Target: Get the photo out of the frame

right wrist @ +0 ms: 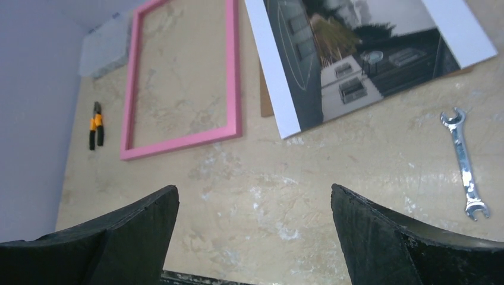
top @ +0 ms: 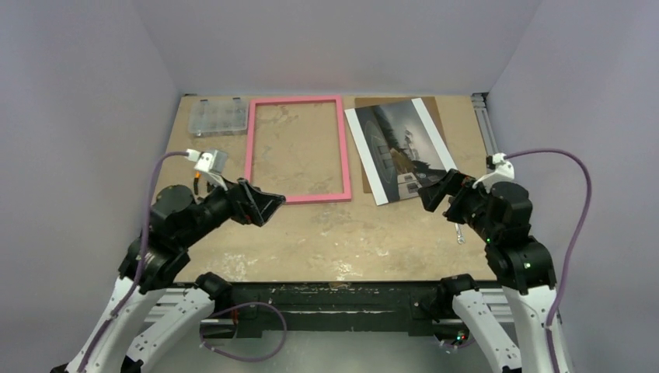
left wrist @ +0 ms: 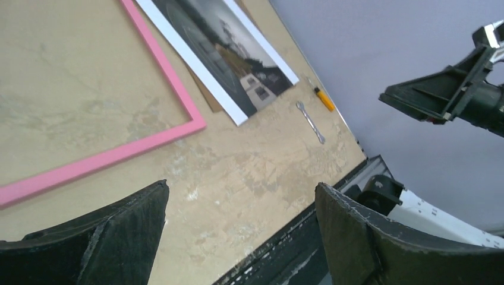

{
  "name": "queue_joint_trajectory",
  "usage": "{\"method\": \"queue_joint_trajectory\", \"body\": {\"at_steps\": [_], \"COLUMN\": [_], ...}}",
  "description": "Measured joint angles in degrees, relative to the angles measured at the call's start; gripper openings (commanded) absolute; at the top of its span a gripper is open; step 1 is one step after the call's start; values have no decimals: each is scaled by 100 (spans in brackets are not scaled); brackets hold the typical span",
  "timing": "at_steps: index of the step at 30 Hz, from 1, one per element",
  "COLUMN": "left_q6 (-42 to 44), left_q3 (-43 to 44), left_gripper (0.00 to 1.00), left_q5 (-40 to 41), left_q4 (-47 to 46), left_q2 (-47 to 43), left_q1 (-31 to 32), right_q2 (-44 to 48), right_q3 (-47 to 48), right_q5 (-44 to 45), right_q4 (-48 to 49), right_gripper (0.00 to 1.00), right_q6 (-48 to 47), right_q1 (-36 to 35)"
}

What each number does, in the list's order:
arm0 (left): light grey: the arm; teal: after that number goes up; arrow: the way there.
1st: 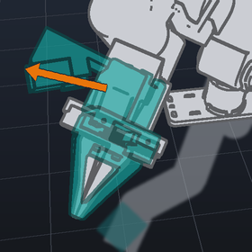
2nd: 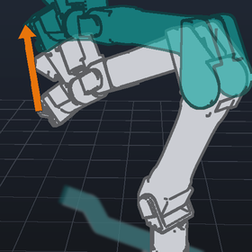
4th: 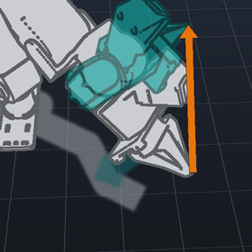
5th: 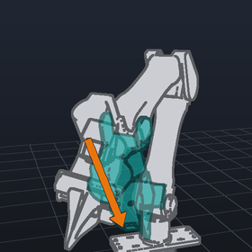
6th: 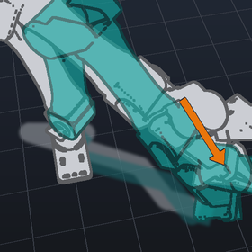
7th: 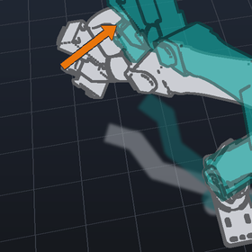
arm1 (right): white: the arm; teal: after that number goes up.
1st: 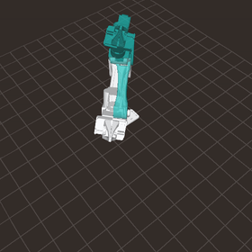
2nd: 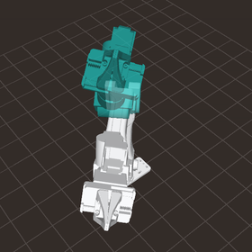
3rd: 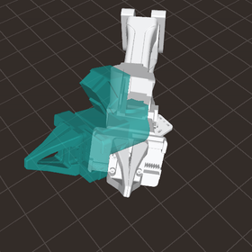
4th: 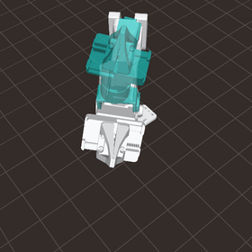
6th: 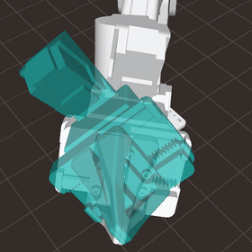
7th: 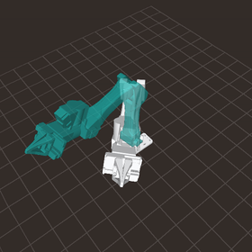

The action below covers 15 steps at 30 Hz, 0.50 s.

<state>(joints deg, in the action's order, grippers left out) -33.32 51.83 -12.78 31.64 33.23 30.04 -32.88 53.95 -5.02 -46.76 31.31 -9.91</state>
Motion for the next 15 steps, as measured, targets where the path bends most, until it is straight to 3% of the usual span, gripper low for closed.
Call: {"method": "queue_joint_trajectory", "body": {"at_steps": [8, 15], "left_q6": [328, 503], "left_q3": [1462, 1784], "left_gripper": [89, 89], "left_q5": [1233, 2081], "left_q4": [737, 994], "left_q2": [-610, -1119], "left_q1": [4, 4], "right_q2": [643, 1373], "right_q3": [1679, 2393], "right_q5": [796, 1563], "right_q4": [-516, -647], "right_gripper": [98, 99], "right_q6": [-295, -439], "right_q1": [0, 0]}}
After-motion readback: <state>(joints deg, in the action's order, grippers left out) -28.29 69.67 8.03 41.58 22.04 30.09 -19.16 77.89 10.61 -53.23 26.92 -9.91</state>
